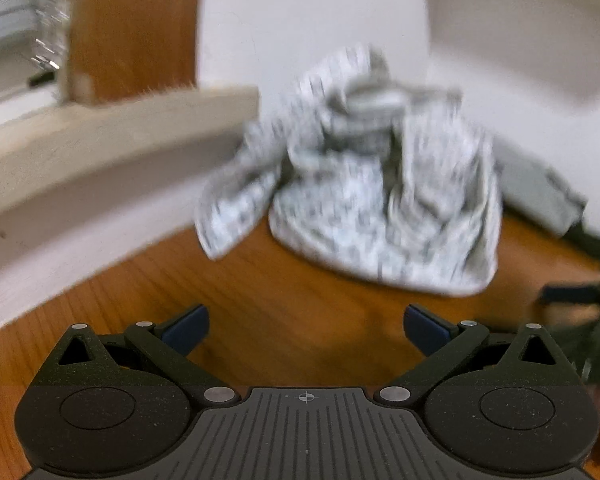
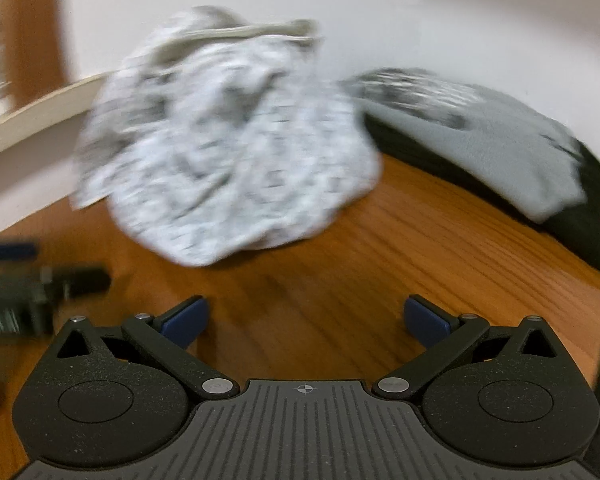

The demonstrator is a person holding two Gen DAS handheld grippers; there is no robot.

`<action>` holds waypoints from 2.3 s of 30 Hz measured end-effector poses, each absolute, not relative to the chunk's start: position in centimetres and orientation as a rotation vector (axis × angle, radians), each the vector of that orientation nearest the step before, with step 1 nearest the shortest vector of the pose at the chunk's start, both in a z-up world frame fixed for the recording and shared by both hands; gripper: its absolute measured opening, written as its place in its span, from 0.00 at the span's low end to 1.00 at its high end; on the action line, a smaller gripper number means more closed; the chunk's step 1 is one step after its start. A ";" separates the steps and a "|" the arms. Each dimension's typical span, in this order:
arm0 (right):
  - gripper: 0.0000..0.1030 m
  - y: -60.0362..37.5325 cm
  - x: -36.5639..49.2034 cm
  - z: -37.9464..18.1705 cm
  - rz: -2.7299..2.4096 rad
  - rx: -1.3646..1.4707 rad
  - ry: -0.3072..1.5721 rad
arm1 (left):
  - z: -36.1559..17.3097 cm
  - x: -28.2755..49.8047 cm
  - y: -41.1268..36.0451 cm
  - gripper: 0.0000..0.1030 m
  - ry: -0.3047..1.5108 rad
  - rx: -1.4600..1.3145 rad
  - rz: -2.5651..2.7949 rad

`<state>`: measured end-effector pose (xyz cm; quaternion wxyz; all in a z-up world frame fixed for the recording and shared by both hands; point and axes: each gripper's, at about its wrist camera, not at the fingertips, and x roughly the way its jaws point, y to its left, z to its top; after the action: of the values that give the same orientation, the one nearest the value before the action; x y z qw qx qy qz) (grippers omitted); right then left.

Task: Fold clothes
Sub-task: 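Grasp the white diamond-print shirt with the right gripper and lift it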

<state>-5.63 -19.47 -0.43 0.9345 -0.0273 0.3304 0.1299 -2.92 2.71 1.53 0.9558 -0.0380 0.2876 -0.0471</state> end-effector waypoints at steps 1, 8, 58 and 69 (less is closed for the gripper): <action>1.00 -19.5 -5.7 -0.4 0.327 -0.073 0.675 | 2.2 -3.7 3.3 1.00 0.548 -0.095 -0.100; 1.00 -21.3 -5.5 3.4 0.464 -0.105 0.559 | 4.3 -4.7 6.8 1.00 0.475 -0.163 -0.079; 0.65 -20.2 2.5 2.5 0.719 -0.051 0.575 | 2.6 -8.2 6.5 1.00 0.494 -0.350 -0.160; 0.69 -18.6 -8.7 3.8 0.977 -0.178 0.627 | 3.3 -14.5 9.8 1.00 0.472 -0.278 -0.136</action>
<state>-8.68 -18.60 3.76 0.8324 -0.0840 0.2957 0.4611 -14.51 9.76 3.29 0.9605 -0.1370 0.2330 -0.0669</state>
